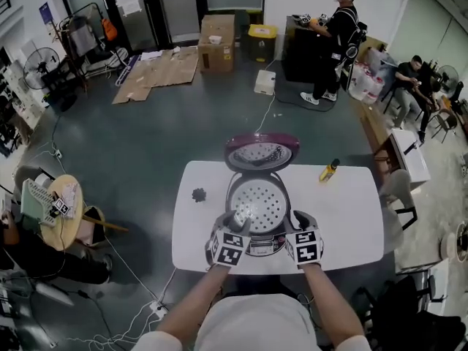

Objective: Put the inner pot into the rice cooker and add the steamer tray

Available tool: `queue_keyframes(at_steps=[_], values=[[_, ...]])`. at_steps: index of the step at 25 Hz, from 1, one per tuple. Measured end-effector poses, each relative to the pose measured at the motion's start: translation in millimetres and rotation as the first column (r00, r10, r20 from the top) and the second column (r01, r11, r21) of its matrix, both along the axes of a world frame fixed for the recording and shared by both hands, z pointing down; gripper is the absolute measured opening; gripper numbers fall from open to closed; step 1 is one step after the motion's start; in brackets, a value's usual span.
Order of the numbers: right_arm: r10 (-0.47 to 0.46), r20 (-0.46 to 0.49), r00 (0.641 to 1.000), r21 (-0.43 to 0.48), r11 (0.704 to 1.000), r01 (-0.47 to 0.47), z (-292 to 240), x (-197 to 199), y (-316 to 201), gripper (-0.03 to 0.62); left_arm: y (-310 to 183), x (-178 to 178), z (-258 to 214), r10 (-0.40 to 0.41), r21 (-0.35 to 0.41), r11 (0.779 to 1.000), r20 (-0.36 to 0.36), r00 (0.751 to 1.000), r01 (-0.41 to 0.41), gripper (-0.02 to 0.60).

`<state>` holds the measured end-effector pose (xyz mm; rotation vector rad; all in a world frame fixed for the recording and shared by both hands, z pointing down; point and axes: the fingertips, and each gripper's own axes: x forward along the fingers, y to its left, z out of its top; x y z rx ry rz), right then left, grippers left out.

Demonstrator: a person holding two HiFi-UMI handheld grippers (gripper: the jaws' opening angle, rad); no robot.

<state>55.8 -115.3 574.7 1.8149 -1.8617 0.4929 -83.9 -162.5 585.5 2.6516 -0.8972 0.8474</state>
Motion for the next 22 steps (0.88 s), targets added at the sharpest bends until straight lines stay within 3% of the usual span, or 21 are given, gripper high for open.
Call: queue_keyframes(at_steps=[10, 22], values=[[-0.061, 0.009, 0.998, 0.125, 0.99, 0.059, -50, -9, 36, 0.056, 33, 2, -42, 0.01, 0.068, 0.998, -0.087, 0.996, -0.004, 0.118], [-0.19, 0.028, 0.981, 0.238, 0.955, 0.178, -100, 0, 96, 0.012, 97, 6, -92, -0.082, 0.12, 0.987, -0.169, 0.982, 0.103, 0.023]])
